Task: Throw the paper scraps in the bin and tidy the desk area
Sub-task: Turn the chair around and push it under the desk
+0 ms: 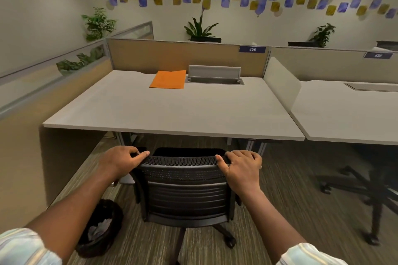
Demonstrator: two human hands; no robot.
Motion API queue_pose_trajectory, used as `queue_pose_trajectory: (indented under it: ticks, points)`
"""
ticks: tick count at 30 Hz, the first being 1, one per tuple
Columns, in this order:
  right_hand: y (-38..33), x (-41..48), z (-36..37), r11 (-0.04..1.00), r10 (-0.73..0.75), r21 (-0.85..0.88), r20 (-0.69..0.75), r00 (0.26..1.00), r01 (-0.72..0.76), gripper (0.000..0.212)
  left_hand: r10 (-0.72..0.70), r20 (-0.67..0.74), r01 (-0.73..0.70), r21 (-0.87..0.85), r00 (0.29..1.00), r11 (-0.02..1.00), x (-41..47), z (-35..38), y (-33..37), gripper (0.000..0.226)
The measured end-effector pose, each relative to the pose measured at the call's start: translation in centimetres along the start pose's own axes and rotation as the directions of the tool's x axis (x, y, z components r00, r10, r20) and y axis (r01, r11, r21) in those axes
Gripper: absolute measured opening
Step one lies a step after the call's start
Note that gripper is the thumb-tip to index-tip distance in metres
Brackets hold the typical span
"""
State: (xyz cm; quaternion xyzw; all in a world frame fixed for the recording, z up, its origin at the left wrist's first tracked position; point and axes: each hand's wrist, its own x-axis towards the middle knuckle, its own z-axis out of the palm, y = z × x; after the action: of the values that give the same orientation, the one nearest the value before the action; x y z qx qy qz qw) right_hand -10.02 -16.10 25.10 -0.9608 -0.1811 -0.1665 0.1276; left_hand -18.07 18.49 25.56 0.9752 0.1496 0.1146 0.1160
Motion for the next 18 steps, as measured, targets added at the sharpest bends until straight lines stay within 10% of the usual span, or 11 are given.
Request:
queue_pose_trajectory:
  ticks: [18]
  points:
    - [-3.9,6.6,6.0,0.994,0.106,-0.007,-0.184,0.977,-0.109,0.061,0.083,-0.006,-0.083,-0.013,0.997,0.996,10.1,0.3,-5.2,0.046]
